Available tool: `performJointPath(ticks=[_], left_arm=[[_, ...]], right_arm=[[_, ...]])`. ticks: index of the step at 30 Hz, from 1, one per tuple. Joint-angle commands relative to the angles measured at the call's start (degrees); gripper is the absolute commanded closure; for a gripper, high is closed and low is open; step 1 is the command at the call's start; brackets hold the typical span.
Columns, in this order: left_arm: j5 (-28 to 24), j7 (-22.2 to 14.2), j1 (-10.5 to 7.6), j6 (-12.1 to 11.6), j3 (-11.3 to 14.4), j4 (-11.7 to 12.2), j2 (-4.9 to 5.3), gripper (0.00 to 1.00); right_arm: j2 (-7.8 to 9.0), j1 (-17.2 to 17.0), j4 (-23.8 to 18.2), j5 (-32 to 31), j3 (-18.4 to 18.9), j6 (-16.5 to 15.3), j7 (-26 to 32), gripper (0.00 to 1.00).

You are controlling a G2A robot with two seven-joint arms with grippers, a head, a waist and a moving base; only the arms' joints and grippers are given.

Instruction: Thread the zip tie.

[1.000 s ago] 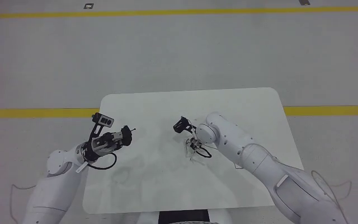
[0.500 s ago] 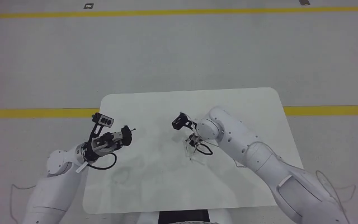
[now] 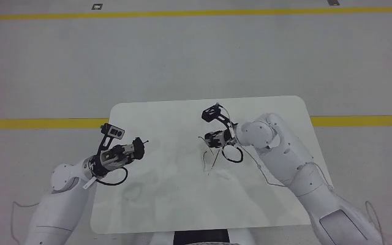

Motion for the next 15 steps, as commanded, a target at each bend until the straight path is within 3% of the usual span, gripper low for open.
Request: performJointPath(ticks=[1, 9, 15], left_arm=[[0.0, 0.0, 0.0, 0.0, 0.0, 0.0, 0.0, 1.0], [0.0, 0.0, 0.0, 0.0, 0.0, 0.0, 0.0, 1.0], [0.0, 0.0, 0.0, 0.0, 0.0, 0.0, 0.0, 1.0]], right_arm=[[0.53, -2.5, -1.4, 4.3, 3.2, -1.3, -2.5, 1.0], [1.42, -9.0, -1.8, 20.2, 10.5, -4.9, -10.0, 1.0], [1.48, -11.7, -0.2, 29.9, 12.1, -8.7, -11.7, 1.0]])
